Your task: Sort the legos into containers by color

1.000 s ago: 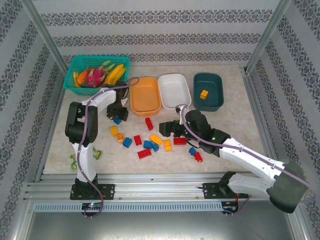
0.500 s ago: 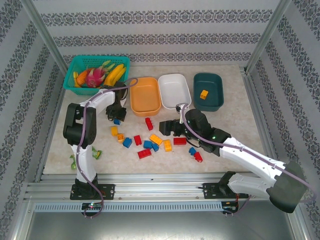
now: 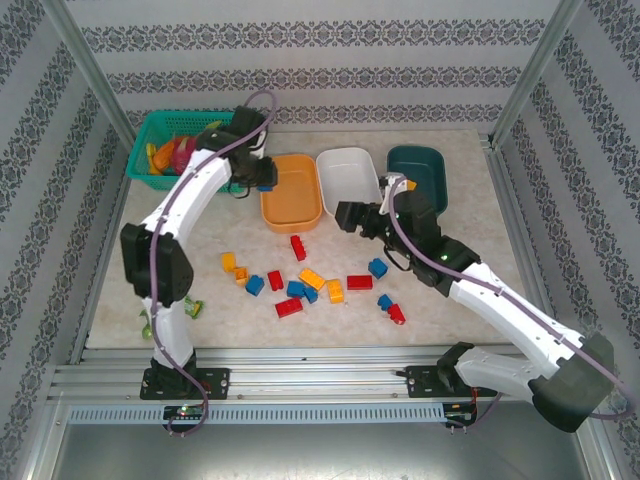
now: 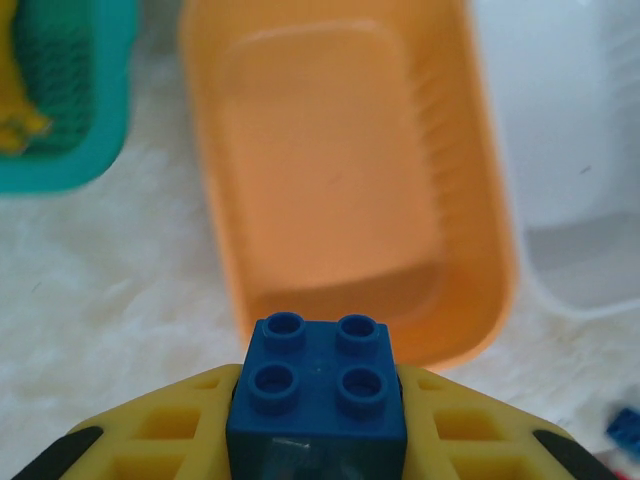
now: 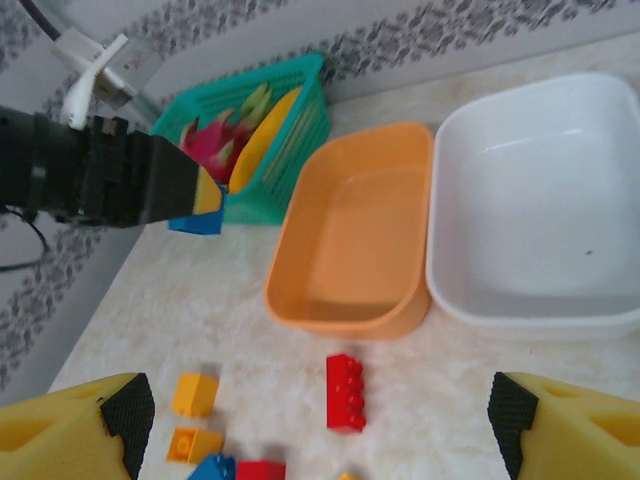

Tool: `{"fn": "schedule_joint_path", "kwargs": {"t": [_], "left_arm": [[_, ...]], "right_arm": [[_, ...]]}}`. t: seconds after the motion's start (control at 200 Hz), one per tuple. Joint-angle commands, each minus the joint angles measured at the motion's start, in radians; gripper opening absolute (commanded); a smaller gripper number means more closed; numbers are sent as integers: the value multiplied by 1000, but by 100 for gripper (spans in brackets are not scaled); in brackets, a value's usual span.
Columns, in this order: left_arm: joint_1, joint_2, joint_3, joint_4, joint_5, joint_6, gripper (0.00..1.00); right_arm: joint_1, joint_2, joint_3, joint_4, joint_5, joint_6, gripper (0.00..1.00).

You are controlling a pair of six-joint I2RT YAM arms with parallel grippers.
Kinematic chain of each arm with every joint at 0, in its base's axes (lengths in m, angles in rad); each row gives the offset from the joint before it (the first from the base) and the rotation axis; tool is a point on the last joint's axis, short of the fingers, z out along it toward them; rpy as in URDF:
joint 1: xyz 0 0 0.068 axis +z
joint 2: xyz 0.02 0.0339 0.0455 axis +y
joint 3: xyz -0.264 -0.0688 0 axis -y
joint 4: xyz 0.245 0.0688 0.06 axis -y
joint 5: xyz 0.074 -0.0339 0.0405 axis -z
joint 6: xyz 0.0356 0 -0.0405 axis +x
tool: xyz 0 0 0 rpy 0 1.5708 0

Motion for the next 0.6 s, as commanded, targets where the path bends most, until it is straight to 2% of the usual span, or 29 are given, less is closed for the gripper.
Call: {"fn": "schedule_joint_path", "kwargs": {"t": [0.0,0.135,0.29,0.465,0.595], "left_arm": [[-28,146,133,-63,3,-65,25],[-28,294,278,-53,12,-106,25],[-27,434,383,-42,32,-139,26],[-24,509,394,-40,14,-151,28],[-19,538,393,-56,8,-156,30]], "right_arm": [[-56,21,43,-31,14,61,89],[-127,24,41,-60,-28,166,89],[-137,-13,11,-103,-16,184,89],[-140,-63,-22,-169,-9,200,89],[-151,-76,-21,-293,-6,223,88]]}}
